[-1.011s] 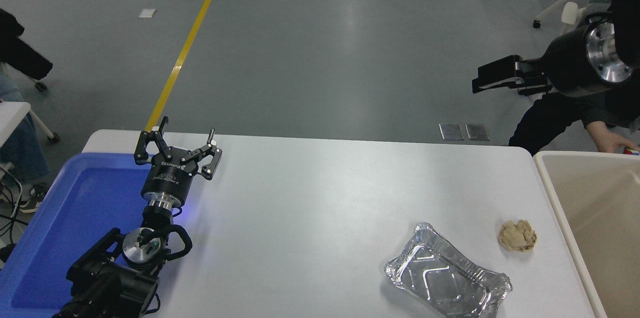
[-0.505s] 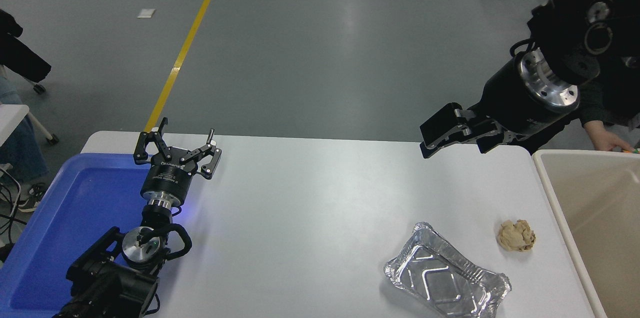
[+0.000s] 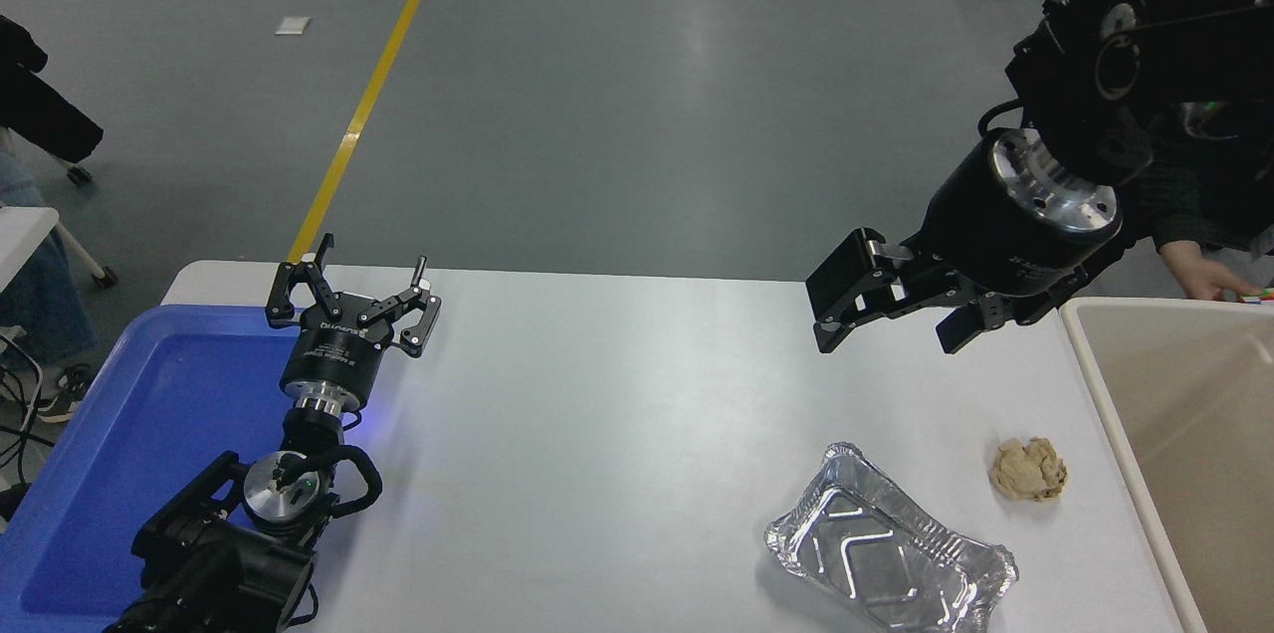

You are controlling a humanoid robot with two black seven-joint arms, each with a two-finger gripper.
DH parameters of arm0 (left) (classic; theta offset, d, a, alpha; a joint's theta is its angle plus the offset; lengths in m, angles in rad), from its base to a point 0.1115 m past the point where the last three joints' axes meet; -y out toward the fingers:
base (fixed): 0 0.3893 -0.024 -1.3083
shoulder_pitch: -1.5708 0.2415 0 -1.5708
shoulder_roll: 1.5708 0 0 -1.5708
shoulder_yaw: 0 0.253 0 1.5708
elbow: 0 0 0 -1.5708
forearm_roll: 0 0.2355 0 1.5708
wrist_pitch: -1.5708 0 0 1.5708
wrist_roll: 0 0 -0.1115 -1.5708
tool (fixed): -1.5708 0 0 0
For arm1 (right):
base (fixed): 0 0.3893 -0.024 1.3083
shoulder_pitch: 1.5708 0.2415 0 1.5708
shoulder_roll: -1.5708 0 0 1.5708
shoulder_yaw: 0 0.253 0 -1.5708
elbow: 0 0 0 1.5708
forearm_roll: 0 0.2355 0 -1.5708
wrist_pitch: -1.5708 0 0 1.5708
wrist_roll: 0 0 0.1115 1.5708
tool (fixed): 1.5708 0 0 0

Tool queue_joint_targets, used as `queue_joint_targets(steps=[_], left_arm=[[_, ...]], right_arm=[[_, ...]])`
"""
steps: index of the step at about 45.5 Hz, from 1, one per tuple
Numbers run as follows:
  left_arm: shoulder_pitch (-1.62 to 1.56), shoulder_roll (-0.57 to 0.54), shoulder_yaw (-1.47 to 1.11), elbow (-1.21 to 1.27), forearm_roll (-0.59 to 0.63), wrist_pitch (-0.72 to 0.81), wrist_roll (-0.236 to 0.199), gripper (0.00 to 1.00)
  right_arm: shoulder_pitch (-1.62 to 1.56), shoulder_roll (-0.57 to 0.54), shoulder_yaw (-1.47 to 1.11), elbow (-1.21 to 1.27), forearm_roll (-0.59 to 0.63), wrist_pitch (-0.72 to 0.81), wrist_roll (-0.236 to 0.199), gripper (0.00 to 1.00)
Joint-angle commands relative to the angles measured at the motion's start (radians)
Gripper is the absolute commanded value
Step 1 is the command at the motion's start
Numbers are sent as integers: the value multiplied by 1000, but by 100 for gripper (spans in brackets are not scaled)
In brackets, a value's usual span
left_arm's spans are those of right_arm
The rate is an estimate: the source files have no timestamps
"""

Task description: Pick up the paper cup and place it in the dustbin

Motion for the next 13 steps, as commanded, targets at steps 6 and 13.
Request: queue_joint_targets(steps=[6, 13], left_arm=[[0, 0, 0, 0, 0, -1, 0, 99], [0, 0, 0, 0, 0, -1, 0, 99]], right_arm=[[-53, 75, -37, -88, 12, 4, 7, 100], [-68, 95, -63, -91, -29, 7, 10, 100]])
